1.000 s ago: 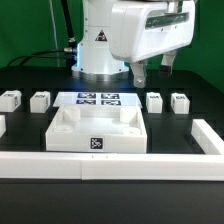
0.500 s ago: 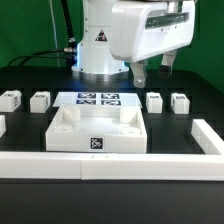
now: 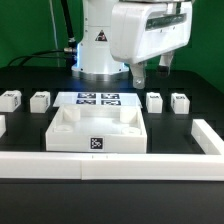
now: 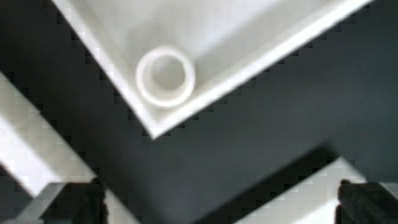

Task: Assemble square table

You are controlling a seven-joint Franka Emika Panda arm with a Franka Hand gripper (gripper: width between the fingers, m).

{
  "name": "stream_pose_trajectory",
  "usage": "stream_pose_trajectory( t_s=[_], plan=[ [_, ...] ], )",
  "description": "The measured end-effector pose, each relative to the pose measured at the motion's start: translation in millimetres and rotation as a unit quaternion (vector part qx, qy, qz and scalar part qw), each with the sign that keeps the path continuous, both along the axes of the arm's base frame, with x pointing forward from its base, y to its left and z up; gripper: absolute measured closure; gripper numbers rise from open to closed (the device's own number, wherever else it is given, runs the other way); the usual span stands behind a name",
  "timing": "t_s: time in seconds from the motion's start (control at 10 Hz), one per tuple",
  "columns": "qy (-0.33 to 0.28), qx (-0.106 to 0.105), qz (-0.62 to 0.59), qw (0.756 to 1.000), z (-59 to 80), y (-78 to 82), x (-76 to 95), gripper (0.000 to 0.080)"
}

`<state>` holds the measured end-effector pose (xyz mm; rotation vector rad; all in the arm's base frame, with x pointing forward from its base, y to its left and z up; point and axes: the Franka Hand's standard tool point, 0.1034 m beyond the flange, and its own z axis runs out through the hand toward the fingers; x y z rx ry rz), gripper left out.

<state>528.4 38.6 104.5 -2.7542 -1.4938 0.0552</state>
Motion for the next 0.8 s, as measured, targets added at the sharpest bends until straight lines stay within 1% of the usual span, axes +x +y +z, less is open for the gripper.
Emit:
stream_pose_trajectory(
  t_s=[0.1, 0.2, 0.3, 0.4, 0.5, 0.6, 0.7, 0.8],
  plan=[
    [-0.006, 0.003, 0.069, 0.998, -12.2, -15.8, -25.1, 0.015],
    [-0.008, 0.008, 0.145, 0.989, -36.2, -38.9, -52.6, 0.015],
    [-0.006, 0.013, 0.179, 0.984, -53.8, -53.9, -69.1, 0.015],
    [-0.002, 0.016, 0.218, 0.976, -64.5, -61.3, -74.0, 0.015],
    [-0.001, 0.021, 0.246, 0.969, -78.1, -66.1, -78.7, 0.015],
    [0.004, 0.025, 0.253, 0.967, -89.2, -68.1, -83.4, 0.015],
    [0.002, 0.027, 0.25, 0.968, -96.4, -65.7, -84.7, 0.015],
    [-0.004, 0.026, 0.25, 0.968, -97.7, -64.7, -83.9, 0.015]
  ],
)
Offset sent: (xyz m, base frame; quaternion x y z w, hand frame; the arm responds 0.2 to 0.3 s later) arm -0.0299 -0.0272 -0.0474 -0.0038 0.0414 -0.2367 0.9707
